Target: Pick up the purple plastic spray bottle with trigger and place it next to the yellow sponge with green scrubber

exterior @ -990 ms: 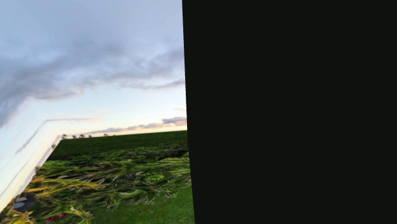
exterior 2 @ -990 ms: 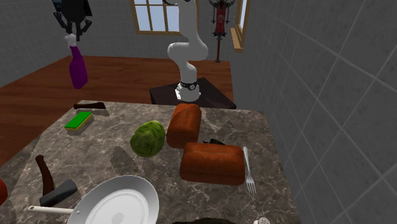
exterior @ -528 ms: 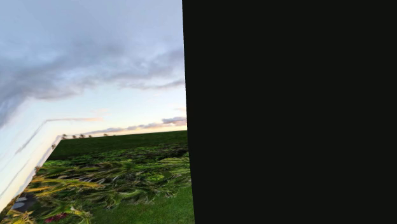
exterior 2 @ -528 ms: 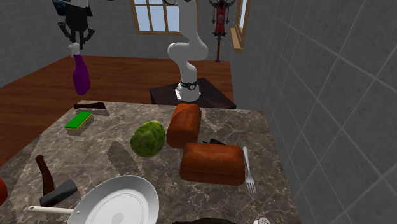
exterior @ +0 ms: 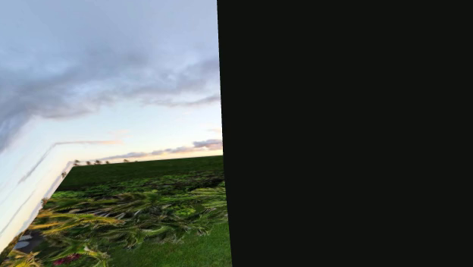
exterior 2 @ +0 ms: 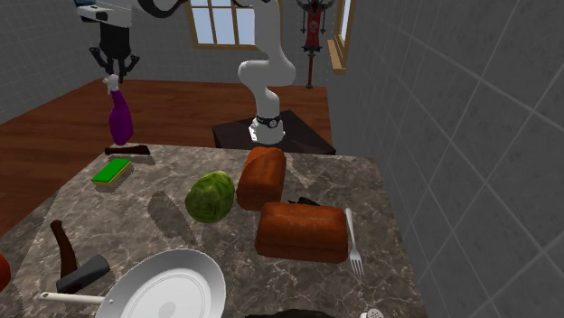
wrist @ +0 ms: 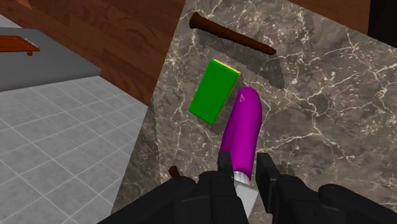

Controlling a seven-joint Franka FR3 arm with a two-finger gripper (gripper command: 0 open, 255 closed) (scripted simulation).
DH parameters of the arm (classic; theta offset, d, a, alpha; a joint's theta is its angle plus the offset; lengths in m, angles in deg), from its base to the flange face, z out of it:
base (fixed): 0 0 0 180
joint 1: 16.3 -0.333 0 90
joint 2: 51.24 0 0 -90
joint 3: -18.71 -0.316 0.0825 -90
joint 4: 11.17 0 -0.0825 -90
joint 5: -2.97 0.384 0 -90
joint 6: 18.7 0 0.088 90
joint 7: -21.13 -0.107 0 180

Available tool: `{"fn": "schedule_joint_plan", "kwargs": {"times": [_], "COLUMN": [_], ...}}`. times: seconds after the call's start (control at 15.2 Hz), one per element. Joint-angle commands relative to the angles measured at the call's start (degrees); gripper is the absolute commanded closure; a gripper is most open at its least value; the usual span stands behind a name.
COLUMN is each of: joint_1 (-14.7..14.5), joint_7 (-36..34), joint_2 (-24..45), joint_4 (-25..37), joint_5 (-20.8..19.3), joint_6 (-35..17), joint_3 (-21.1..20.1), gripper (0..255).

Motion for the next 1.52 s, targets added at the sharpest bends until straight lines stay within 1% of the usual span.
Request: {"fn": "schedule_joint_plan", "kwargs": {"times": [0.0, 0.79, 1.45], "joint_1": [0.0, -0.4, -2.2], "joint_7": [0.0, 0.3, 1.9], "joint_2": [0.1, 2.5, 6.4], "joint_4": [-1.3, -8.7, -13.6], "joint_5": [-0.1, -0.1, 1.9], "joint_6": [-1.5, -11.1, -19.4], "joint_3": [0.4, 3.7, 7.7], "gripper": [255, 255, 255]}}
